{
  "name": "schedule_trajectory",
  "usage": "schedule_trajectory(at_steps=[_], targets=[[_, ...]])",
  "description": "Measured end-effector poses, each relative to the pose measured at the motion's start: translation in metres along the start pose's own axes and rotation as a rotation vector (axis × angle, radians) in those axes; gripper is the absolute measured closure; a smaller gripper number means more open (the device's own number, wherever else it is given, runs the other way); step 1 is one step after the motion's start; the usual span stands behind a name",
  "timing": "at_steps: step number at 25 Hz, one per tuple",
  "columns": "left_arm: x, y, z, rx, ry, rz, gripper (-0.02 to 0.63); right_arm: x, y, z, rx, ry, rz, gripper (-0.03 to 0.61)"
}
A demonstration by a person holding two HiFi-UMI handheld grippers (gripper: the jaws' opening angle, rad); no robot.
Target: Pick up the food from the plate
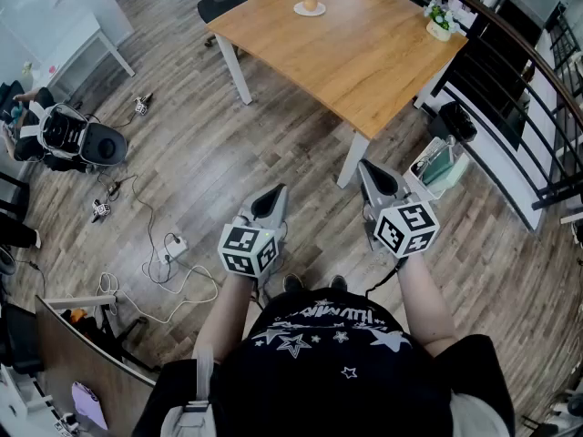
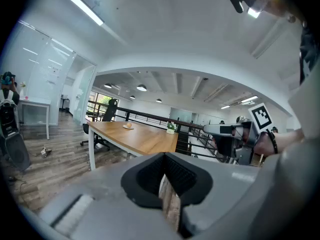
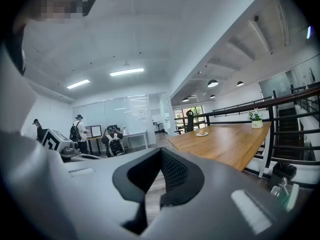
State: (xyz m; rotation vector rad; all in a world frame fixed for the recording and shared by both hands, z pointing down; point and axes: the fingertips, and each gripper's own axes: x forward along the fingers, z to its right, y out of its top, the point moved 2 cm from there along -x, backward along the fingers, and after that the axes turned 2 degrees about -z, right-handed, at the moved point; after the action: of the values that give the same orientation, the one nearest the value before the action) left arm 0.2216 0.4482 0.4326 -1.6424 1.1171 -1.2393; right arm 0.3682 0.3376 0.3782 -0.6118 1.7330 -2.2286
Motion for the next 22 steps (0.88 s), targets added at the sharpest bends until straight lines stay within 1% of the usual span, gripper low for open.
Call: schedule_trajectory(at_steps=[13, 18, 20, 22], targets=[[-0.024, 0.003, -0.020, 0.008, 0.010, 0.023, 0.613, 0.010, -0.006, -0.024, -0.016, 0.000, -0.014, 0.580], [-0.040, -0.005, -0.039, -0.019, 0.028, 0.013, 0.612, 0.026, -0.004, -0.039, -0.064, 0.008, -0.015, 0.580], [-0.047, -0.007, -0.048, -0.026, 0.029, 0.012, 0.613, 0.036, -0.002, -0.046, -0.050, 0.013, -0.003, 0.580], [-0.053, -0.006, -0.056, -0.027, 0.024, 0.017, 0.612, 0.042, 0.000, -0.051, -0.006, 0.014, 0.023, 0.580]])
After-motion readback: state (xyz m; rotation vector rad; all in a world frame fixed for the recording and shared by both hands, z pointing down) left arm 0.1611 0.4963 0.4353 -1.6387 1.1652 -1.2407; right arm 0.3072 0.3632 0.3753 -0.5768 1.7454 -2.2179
